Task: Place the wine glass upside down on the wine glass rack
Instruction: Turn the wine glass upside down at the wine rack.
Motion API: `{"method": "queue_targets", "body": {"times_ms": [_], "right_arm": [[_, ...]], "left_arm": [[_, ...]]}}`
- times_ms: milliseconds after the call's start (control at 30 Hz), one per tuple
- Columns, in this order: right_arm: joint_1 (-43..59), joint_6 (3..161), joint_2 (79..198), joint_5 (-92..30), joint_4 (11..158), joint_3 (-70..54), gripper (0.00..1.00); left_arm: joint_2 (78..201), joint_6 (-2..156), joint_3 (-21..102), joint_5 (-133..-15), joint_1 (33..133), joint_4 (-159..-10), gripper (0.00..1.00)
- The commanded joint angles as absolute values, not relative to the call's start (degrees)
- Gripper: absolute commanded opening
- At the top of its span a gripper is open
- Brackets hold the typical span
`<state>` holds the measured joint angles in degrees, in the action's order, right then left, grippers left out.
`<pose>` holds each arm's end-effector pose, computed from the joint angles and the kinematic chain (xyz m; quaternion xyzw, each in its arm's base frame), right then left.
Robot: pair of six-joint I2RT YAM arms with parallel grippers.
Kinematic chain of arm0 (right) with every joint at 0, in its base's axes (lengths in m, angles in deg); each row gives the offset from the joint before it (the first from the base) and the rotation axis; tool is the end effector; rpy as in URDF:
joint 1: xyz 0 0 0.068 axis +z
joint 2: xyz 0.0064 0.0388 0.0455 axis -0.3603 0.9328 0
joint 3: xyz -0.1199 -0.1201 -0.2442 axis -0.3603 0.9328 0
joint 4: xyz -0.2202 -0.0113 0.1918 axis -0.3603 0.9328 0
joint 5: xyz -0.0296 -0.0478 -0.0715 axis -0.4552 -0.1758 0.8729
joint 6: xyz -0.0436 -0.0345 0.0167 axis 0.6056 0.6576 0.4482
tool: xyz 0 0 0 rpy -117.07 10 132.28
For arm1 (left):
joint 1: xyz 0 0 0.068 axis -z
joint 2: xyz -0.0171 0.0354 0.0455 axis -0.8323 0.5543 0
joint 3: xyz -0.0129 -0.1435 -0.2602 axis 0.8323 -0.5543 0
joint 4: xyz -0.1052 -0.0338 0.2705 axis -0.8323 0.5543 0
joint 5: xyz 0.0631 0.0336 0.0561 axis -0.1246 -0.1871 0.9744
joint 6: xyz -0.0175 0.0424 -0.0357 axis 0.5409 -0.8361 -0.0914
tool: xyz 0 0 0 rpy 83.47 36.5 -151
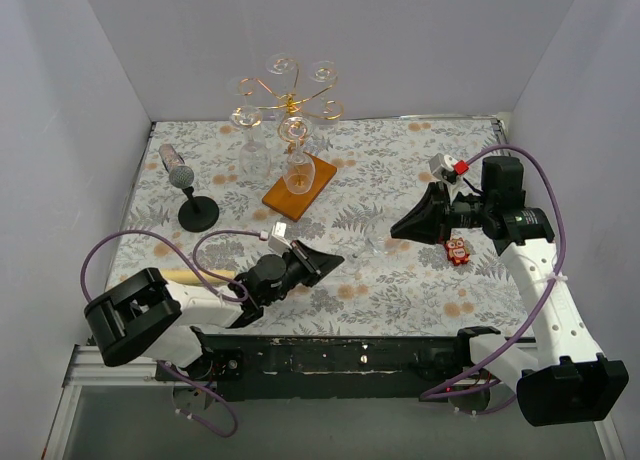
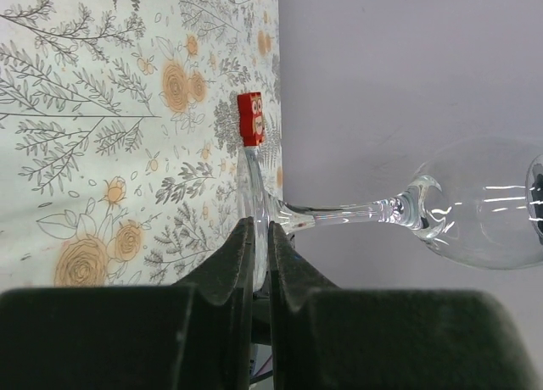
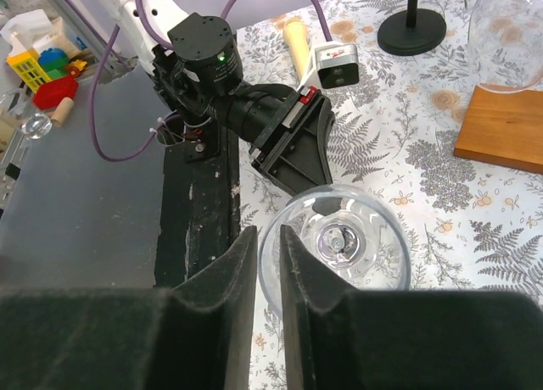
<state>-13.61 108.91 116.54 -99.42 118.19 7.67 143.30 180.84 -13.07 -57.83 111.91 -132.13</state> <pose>0.2104 0.0684 0.3808 -0.4504 0.6023 0.4978 0.4320 0.1556 -0.2165 0.1621 -0.4250 0.6449 -0.6267 0.1037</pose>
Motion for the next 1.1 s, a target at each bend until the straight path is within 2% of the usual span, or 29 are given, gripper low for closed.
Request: {"method": "queue_targets", "body": {"times_ms": [0, 267, 533, 767, 1067], "right_arm": [[-13.7, 109.1, 115.6, -100.3, 115.9, 7.7, 0.28], [-13.8, 109.8, 115.7, -99.3, 116.5, 7.7, 0.48], [-13.8, 111.8, 115.9, -98.2, 118.2, 7.5, 0.60], [-14.5, 115.5, 115.6, -98.2, 121.1, 6.7, 0.66], [-17.4, 116.4, 114.2, -98.1, 121.8, 6.7, 0.68]], "left_arm": [[138.6, 182.9, -14.4, -56.0, 111.4, -131.1, 0.00], [134.7, 182.1, -16.5, -55.1, 110.7, -128.1, 0.00], [129.4, 181.2, -19.5, -54.0, 109.9, -124.3, 0.00], [122.8, 179.8, -21.0, -53.1, 108.4, -118.3, 0.00], [114.8, 176.0, -21.8, -51.7, 107.7, -110.1, 0.00]]}}
